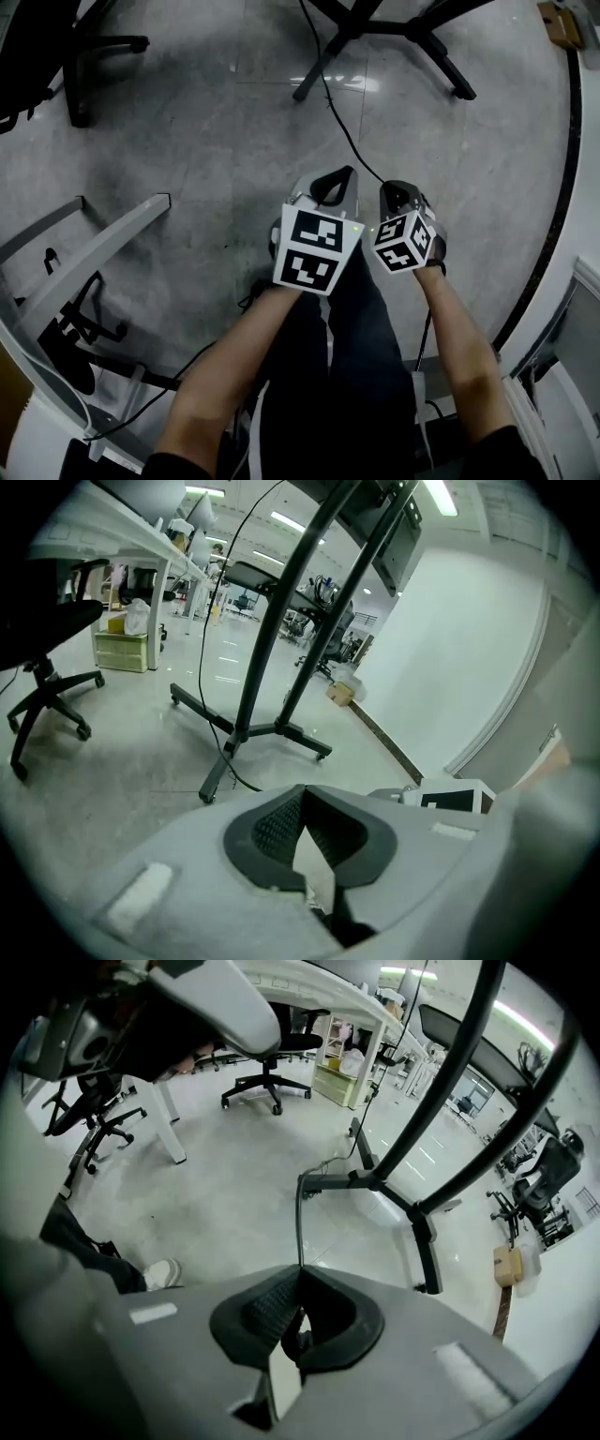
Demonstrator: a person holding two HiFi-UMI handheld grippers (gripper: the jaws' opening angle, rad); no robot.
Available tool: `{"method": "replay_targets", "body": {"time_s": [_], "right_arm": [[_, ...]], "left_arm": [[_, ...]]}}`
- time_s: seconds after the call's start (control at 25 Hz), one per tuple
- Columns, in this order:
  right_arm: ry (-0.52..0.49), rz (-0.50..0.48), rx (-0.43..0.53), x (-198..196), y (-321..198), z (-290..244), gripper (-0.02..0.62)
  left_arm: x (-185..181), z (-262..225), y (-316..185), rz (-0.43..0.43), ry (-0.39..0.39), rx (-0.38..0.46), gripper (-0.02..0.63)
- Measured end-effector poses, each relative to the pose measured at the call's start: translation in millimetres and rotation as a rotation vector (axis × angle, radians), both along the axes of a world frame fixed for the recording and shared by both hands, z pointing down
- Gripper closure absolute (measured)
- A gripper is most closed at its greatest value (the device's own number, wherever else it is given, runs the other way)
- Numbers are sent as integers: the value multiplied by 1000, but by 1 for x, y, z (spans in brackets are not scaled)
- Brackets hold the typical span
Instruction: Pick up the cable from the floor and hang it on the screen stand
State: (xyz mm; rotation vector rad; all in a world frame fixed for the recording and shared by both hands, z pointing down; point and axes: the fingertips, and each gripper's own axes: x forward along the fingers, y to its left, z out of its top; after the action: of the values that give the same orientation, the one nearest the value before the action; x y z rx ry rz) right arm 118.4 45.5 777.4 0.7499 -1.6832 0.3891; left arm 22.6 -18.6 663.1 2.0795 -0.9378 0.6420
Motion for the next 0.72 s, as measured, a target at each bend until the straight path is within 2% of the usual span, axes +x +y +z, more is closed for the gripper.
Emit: {"method": "replay_targets", "body": {"time_s": [0.16,0.36,0.52,0.72], "right_arm": [[8,-14,43,-1,1,-35,586],[30,-83,125,4,-15,-95,586],[41,-124,225,9,-48,-156,585],[41,-190,361,5,-87,-249,584]], "left_arm": [[-4,-34,5,10,1,29,604],[-16,-83,2,6,-9,74,604],[-18,-125,-14,7,-18,133,604],[-9,-190,-31,-9,9,195,604]]}}
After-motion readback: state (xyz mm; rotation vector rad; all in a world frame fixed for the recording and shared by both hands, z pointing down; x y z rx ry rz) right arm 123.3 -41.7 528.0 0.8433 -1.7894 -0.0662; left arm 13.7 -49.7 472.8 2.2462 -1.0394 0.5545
